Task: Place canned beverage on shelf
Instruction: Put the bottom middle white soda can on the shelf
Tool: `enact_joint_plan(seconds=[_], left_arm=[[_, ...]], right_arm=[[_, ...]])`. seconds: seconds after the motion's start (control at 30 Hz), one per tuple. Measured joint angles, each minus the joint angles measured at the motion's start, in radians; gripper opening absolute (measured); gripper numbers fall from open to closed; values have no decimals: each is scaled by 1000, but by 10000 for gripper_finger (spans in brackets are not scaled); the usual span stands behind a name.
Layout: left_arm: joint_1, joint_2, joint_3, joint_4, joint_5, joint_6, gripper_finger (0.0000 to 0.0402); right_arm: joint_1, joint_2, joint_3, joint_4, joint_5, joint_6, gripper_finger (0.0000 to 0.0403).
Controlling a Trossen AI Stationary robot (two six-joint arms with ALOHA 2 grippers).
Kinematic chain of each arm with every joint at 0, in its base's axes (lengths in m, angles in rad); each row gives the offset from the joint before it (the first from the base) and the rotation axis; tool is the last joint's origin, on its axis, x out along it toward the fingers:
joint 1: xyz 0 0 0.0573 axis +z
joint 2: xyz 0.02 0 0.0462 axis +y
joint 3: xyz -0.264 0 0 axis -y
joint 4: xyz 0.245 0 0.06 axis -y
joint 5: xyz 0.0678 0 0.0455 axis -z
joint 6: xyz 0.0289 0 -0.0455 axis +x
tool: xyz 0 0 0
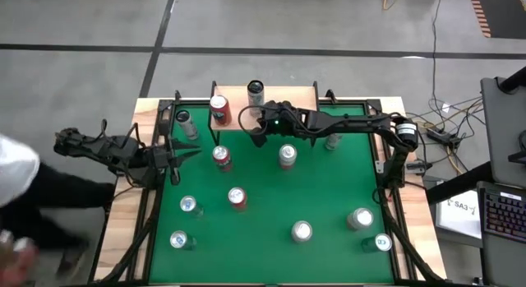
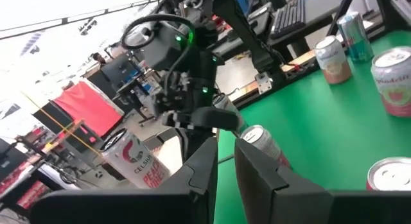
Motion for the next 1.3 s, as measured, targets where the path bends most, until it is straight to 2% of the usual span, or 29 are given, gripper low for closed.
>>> enact_joint_plan(seconds=[0.63, 1.0, 1.3], left_arm=[[0, 1, 0, 9, 0, 16, 36], [0, 1, 0, 8, 0, 17, 36], [0, 1, 0, 9, 1, 19, 36]], right_arm=[[-88, 8, 0, 70, 0, -39, 8], [-76, 9, 0, 79, -12, -40, 8], [-92, 9, 0, 172, -19, -79, 9]])
